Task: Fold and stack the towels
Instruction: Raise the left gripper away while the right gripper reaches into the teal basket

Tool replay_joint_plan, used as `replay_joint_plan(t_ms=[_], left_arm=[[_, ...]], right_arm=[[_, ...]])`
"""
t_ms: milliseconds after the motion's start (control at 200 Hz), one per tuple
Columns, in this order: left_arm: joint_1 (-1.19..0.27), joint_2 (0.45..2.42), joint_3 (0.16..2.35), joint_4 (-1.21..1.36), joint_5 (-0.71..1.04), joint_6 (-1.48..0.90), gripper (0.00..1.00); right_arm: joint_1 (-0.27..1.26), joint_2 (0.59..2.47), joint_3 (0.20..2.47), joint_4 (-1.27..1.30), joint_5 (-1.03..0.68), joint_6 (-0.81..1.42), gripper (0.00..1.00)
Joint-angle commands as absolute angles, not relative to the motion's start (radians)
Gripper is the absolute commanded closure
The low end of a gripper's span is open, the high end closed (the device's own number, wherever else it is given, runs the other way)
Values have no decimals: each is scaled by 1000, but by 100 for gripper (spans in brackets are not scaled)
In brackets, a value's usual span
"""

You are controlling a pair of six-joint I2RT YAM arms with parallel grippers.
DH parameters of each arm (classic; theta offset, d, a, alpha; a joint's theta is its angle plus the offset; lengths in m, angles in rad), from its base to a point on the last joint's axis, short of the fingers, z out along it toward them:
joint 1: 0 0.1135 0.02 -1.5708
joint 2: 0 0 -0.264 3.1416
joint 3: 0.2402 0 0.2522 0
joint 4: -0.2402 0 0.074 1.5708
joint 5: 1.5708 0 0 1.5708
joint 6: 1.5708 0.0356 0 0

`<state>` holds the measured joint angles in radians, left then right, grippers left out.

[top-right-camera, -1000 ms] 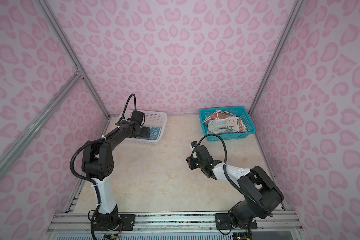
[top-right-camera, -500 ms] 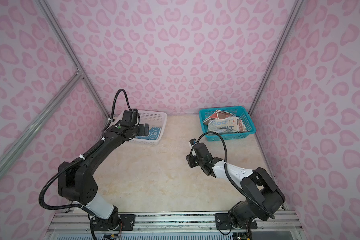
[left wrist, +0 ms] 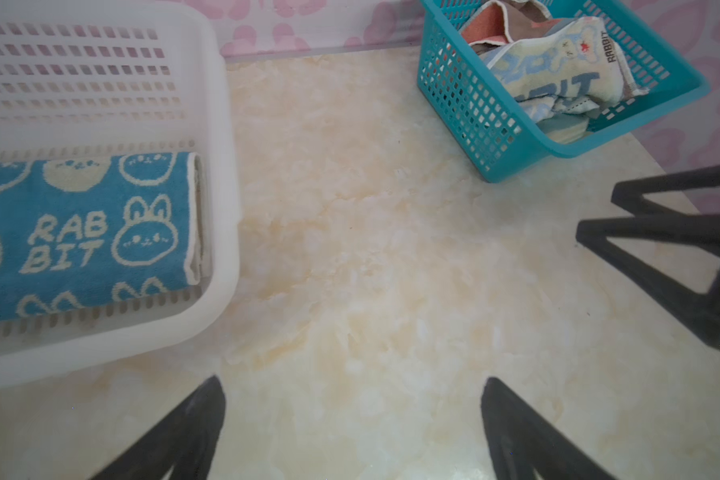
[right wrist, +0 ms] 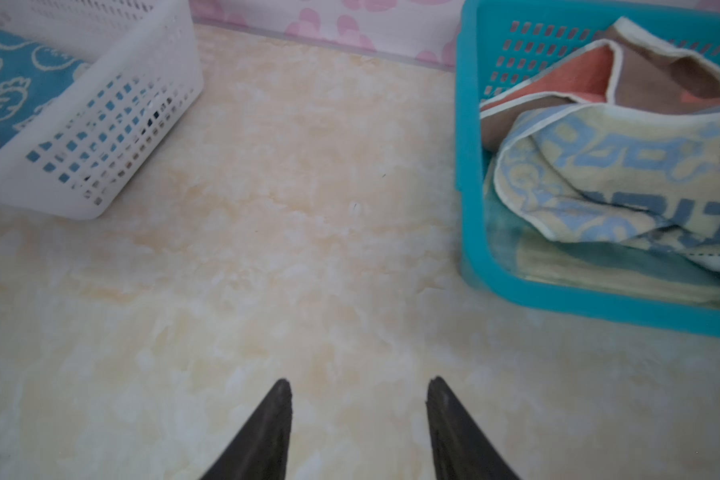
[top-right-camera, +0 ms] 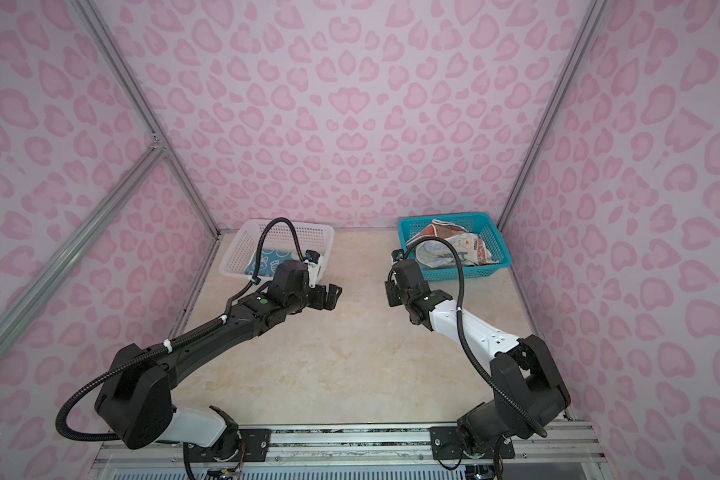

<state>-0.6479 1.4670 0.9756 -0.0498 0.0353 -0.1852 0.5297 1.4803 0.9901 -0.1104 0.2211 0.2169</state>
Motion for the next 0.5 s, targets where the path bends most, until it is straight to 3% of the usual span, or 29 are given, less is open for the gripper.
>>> replay_joint_plan(t_ms=[0,195,495], left_arm=[[-712,1494,917,151,-71,-246,2],[-798,1604,1037,-63,-73,-227,2],[-911,1677,1051,-62,-152,-161,2]], right_arm=[[475,1495,1023,-109,238,230,47],[336,1549,1117,-112,238,261,46],[173,1711,1287,-158,281,277,46]])
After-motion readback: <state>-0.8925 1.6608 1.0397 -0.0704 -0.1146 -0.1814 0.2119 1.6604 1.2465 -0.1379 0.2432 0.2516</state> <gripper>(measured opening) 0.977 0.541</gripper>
